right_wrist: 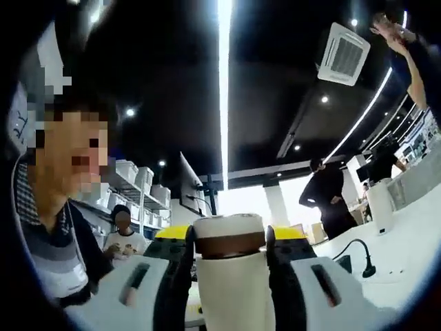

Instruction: Grasp the water cup twist off the cup lid place the cup lid on the table

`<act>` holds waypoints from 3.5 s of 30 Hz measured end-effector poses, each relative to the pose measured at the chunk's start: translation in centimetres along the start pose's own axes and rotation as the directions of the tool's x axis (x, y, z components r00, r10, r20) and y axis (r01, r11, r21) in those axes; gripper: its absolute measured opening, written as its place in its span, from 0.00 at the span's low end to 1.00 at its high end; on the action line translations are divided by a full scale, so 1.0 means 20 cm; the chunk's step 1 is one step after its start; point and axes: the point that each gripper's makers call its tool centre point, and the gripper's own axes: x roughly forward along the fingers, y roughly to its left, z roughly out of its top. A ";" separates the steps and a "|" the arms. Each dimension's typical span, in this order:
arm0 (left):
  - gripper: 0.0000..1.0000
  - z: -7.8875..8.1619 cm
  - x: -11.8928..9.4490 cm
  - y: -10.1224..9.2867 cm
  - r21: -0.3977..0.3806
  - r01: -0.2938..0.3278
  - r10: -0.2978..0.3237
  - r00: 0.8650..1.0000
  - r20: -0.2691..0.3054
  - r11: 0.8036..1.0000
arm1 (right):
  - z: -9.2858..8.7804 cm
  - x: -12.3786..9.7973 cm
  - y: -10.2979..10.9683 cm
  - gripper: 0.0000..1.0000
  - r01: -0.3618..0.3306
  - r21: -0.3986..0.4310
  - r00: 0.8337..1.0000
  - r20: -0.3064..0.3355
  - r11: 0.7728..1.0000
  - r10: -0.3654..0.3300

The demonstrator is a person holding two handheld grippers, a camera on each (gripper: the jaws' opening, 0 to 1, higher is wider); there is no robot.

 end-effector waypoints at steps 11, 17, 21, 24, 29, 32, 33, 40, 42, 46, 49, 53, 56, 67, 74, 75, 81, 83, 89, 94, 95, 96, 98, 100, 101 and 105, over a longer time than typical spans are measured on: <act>0.47 0.00 0.01 0.00 0.000 0.001 -0.001 1.000 0.000 1.000 | 0.00 -0.01 0.02 0.44 -0.084 0.042 0.996 0.000 0.996 0.084; 0.47 0.00 0.01 0.00 0.001 0.005 -0.005 1.000 0.000 1.000 | 0.00 -0.02 0.02 0.44 -0.112 0.057 0.994 0.000 0.992 0.113; 0.47 0.00 0.01 0.00 0.001 0.006 -0.006 1.000 0.001 1.000 | 0.02 -0.02 0.01 0.44 -0.109 0.055 0.994 -0.004 0.992 0.109; 0.47 0.00 0.01 0.00 0.001 0.006 -0.006 1.000 0.002 1.000 | 0.01 -0.02 0.02 0.44 -0.098 0.050 0.995 -0.013 0.994 0.098; 0.47 0.00 0.01 0.00 0.002 0.007 -0.007 1.000 0.001 1.000 | 0.00 -0.01 0.00 0.50 -0.040 -0.005 0.997 -0.059 0.999 0.040; 0.47 0.00 0.01 0.00 0.002 0.008 -0.008 1.000 0.001 1.000 | 0.00 -0.02 -0.01 0.54 0.004 -0.060 0.997 -0.078 0.998 -0.008; 0.47 0.00 0.01 0.00 0.003 0.009 -0.009 1.000 0.001 1.000 | -0.01 -0.01 -0.01 0.55 0.019 -0.082 0.996 -0.090 0.996 -0.026; 0.47 0.00 0.00 0.02 0.001 0.011 -0.011 1.000 0.000 1.000 | -0.06 0.01 0.07 0.59 0.070 -0.204 0.987 -0.127 0.976 -0.098; 0.47 0.00 0.00 0.01 0.001 0.010 -0.010 1.000 0.000 1.000 | -0.06 0.01 0.07 0.61 0.120 -0.236 0.981 -0.121 0.964 -0.152; 0.47 0.00 0.00 0.00 0.002 0.009 -0.009 1.000 -0.001 1.000 | -0.07 0.00 0.06 0.63 0.221 -0.289 0.959 -0.111 0.931 -0.262; 0.47 0.00 0.00 -0.01 0.002 0.009 -0.009 1.000 -0.001 1.000 | -0.08 -0.01 0.05 0.64 0.272 -0.315 0.942 -0.105 0.909 -0.318; 0.47 0.00 0.00 -0.01 0.002 0.008 -0.008 1.000 -0.001 1.000 | -0.10 -0.02 0.06 0.64 0.321 -0.341 0.922 -0.101 0.883 -0.374; 0.47 0.00 0.00 -0.02 0.001 0.006 -0.006 1.000 -0.003 1.000 | -0.11 -0.05 0.04 0.64 0.397 -0.389 0.881 -0.092 0.831 -0.464; 0.47 0.00 -0.01 -0.02 -0.001 -0.004 0.004 1.000 -0.004 1.000 | -0.08 -0.09 0.08 0.59 0.532 -0.465 0.795 -0.012 0.707 -0.606; 0.47 -0.01 -0.02 -0.02 -0.002 -0.010 0.010 1.000 -0.006 1.000 | -0.11 -0.02 0.11 0.62 0.546 -0.494 0.781 0.007 0.677 -0.625; 0.47 -0.01 -0.02 -0.02 -0.002 -0.011 0.011 1.000 -0.006 1.000 | -0.11 -0.02 0.11 0.62 0.551 -0.503 0.774 0.010 0.666 -0.633; 0.47 -0.01 -0.02 -0.02 -0.003 -0.013 0.013 1.000 -0.007 1.000 | -0.07 -0.04 0.05 0.61 0.607 -0.523 0.723 0.051 0.598 -0.689; 0.47 -0.01 -0.02 -0.02 -0.003 -0.013 0.013 1.000 -0.007 1.000 | -0.05 -0.05 0.04 0.59 0.618 -0.525 0.717 0.071 0.585 -0.694; 0.47 -0.01 -0.02 -0.02 -0.003 -0.012 0.012 1.000 -0.007 1.000 | 0.01 -0.05 0.03 0.57 0.646 -0.538 0.695 0.124 0.541 -0.708; 0.47 0.00 -0.02 -0.02 -0.003 -0.012 0.012 1.000 -0.007 1.000 | -0.01 -0.02 0.02 0.53 0.645 -0.563 0.684 0.124 0.517 -0.719; 0.47 0.00 -0.02 -0.02 -0.003 -0.012 0.012 1.000 -0.007 1.000 | -0.01 -0.02 0.01 0.53 0.644 -0.568 0.683 0.125 0.513 -0.720; 0.47 0.00 -0.01 -0.02 -0.003 -0.012 0.012 1.000 -0.007 1.000 | -0.01 -0.01 0.01 0.53 0.644 -0.570 0.683 0.125 0.511 -0.720; 0.47 0.00 -0.01 -0.02 -0.003 -0.012 0.012 1.000 -0.007 1.000 | -0.01 0.00 0.00 0.53 0.636 -0.593 0.678 0.123 0.494 -0.725; 0.47 0.00 -0.01 -0.02 -0.003 -0.012 0.012 1.000 -0.006 1.000 | -0.01 0.00 0.00 0.52 0.636 -0.600 0.674 0.125 0.485 -0.728; 0.47 0.00 -0.01 -0.02 -0.003 -0.012 0.012 1.000 -0.006 1.000 | 0.00 0.00 -0.01 0.52 0.637 -0.600 0.674 0.128 0.484 -0.727; 0.47 0.00 -0.01 -0.02 -0.003 -0.012 0.012 1.000 -0.006 1.000 | 0.02 0.00 -0.01 0.46 0.644 -0.593 0.676 0.145 0.483 -0.723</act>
